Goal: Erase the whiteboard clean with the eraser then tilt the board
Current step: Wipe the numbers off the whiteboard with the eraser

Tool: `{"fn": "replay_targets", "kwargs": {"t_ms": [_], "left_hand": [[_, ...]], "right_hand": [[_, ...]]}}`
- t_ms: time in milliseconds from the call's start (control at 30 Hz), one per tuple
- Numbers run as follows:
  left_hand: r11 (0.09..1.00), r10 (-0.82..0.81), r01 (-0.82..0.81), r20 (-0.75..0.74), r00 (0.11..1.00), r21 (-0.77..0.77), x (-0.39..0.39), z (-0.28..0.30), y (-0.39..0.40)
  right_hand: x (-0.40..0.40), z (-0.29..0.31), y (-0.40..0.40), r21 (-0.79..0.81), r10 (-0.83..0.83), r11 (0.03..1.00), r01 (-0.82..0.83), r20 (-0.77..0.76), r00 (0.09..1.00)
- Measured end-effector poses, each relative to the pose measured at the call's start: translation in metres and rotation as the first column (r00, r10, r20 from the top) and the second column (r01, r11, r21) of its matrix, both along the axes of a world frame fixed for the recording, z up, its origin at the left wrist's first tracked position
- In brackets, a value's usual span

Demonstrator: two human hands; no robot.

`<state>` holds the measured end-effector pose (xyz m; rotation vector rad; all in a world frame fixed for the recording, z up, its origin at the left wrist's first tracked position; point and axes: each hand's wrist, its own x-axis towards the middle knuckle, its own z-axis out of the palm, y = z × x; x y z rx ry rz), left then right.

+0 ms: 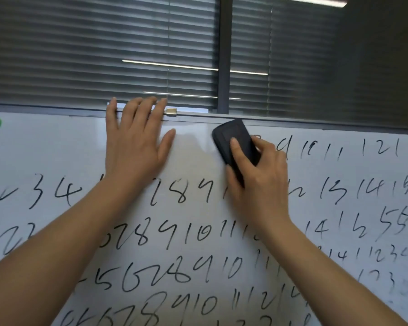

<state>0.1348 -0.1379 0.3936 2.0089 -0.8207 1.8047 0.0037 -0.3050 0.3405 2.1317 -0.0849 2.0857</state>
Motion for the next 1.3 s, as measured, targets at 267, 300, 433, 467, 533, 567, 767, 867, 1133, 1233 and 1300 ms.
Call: {"fn": "replay_targets", "kwargs": {"t_ms": [267, 300, 433, 467, 533, 567, 767, 867, 1133, 1233, 1300], "left_hand": [[1.000, -0.012, 0.012, 0.025, 1.000, 0.003, -0.001, 0.000, 0.004], [1.000, -0.010, 0.010, 0.023, 1.000, 0.006, -0.001, 0.000, 0.005], [1.000, -0.015, 0.015, -0.012, 1.000, 0.026, -0.003, 0.001, 0.003], [0.999, -0.018, 0.018, -0.026, 1.000, 0.028, -0.006, 0.000, 0.002], [0.999, -0.024, 0.025, -0.046, 0.999, 0.020, -0.012, 0.000, -0.002], [0.999, -0.033, 0.034, -0.045, 0.998, 0.013, -0.016, 0.000, -0.005], [0.990, -0.058, 0.044, 0.106, 0.993, 0.132, -0.053, 0.008, -0.045], [0.975, -0.001, -0.035, 0.164, 0.987, 0.217, -0.065, 0.010, -0.066], [0.981, -0.034, 0.033, 0.004, 0.999, 0.189, -0.075, 0.021, -0.091], [0.984, -0.034, 0.035, -0.010, 0.999, 0.177, -0.073, 0.019, -0.092], [0.985, -0.032, 0.036, -0.021, 0.999, 0.171, -0.075, 0.019, -0.093]], "right_hand": [[0.013, 0.000, 0.040, 0.097, 0.052, 0.994, -0.051, -0.015, 0.999], [0.009, -0.001, 0.031, 0.108, 0.052, 0.993, -0.051, -0.011, 0.999], [-0.010, -0.005, -0.009, 0.185, 0.013, 0.983, -0.016, 0.020, 1.000], [-0.015, -0.006, -0.018, 0.208, 0.003, 0.978, -0.009, 0.027, 1.000], [-0.022, -0.008, -0.031, 0.242, -0.013, 0.970, -0.001, 0.054, 0.998], [-0.025, -0.009, -0.035, 0.253, -0.017, 0.967, -0.001, 0.068, 0.998], [-0.025, -0.015, -0.019, 0.246, 0.010, 0.968, -0.044, 0.139, 0.990], [-0.030, -0.024, -0.013, 0.130, 0.001, 0.991, -0.008, 0.055, 0.998], [-0.062, -0.033, -0.050, -0.082, -0.070, 0.995, 0.059, -0.131, 0.989], [-0.068, -0.022, -0.068, 0.012, -0.051, 0.999, 0.052, -0.083, 0.995], [-0.071, -0.016, -0.079, 0.089, -0.038, 0.995, 0.040, -0.020, 0.999]]}}
